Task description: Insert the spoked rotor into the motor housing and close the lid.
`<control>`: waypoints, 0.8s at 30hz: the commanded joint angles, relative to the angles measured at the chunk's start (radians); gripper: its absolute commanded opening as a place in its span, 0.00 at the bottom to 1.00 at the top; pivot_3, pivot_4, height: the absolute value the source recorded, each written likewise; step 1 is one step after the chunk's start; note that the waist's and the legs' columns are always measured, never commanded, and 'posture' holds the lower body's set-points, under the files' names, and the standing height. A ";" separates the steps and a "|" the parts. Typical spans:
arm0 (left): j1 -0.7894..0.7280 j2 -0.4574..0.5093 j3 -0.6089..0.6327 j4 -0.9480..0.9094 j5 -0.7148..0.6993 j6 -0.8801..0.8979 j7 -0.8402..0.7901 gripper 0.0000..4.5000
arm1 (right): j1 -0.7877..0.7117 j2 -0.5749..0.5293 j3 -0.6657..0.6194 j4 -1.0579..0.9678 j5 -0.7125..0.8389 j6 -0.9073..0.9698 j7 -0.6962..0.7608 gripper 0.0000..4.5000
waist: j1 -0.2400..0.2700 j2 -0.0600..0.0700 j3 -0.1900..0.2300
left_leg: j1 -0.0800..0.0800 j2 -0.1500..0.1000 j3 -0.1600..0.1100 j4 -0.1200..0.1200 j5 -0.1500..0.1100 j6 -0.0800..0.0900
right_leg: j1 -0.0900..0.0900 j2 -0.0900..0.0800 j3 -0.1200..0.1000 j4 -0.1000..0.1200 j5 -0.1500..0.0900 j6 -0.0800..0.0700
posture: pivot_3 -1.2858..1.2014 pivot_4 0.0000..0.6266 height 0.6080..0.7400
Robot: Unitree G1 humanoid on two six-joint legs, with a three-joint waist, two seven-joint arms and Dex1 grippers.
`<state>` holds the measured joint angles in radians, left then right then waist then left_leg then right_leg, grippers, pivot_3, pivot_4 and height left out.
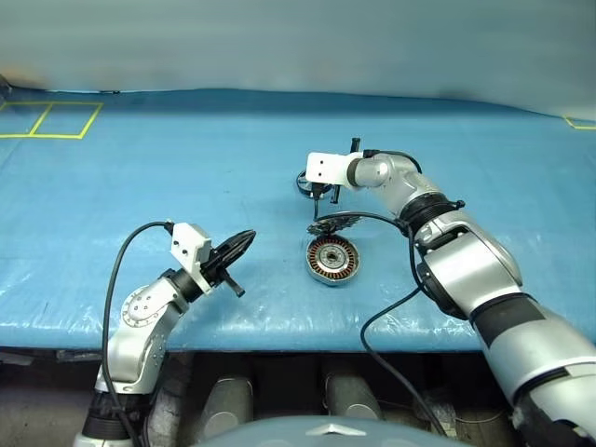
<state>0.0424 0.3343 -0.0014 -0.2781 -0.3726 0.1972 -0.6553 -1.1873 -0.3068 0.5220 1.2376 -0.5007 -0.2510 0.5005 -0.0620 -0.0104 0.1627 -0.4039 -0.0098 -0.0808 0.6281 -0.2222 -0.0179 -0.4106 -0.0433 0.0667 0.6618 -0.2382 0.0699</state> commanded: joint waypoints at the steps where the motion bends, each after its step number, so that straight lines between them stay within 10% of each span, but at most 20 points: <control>1: -0.002 0.004 -0.005 -0.043 -0.012 0.007 0.000 0.00 | 0.005 -0.002 -0.013 -0.018 -0.003 -0.034 -0.001 0.21 | -0.002 0.000 0.000 | 0.000 0.000 0.000 0.000 0.000 0.000 | 0.000 0.000 0.000 0.000 0.000 0.000 | 0.52 0.24 1.00; 8: -0.036 0.001 -0.025 -0.029 -0.013 0.023 -0.004 0.00 | -0.003 0.002 -0.010 -0.014 -0.019 -0.020 0.007 0.71 | -0.005 0.000 0.000 | 0.000 0.000 0.000 0.000 0.000 0.000 | 0.000 0.000 0.000 0.000 0.000 0.000 | 0.52 0.24 1.00; 24: -0.039 0.002 -0.066 -0.024 0.004 0.032 -0.002 0.00 | 0.024 0.013 0.042 -0.005 -0.101 -0.043 0.019 0.71 | -0.006 0.000 0.000 | 0.003 0.000 0.000 0.000 0.000 0.000 | 0.003 0.000 0.000 0.001 0.000 0.000 | 0.52 0.24 1.00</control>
<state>0.0115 0.3356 -0.0645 -0.2780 -0.3648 0.2323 -0.6555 -1.1693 -0.3009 0.5527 1.2407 -0.5852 -0.2827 0.5083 -0.0682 -0.0102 0.1626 -0.4003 -0.0097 -0.0808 0.6283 -0.2221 -0.0182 -0.4073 -0.0431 0.0670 0.6624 -0.2380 0.0698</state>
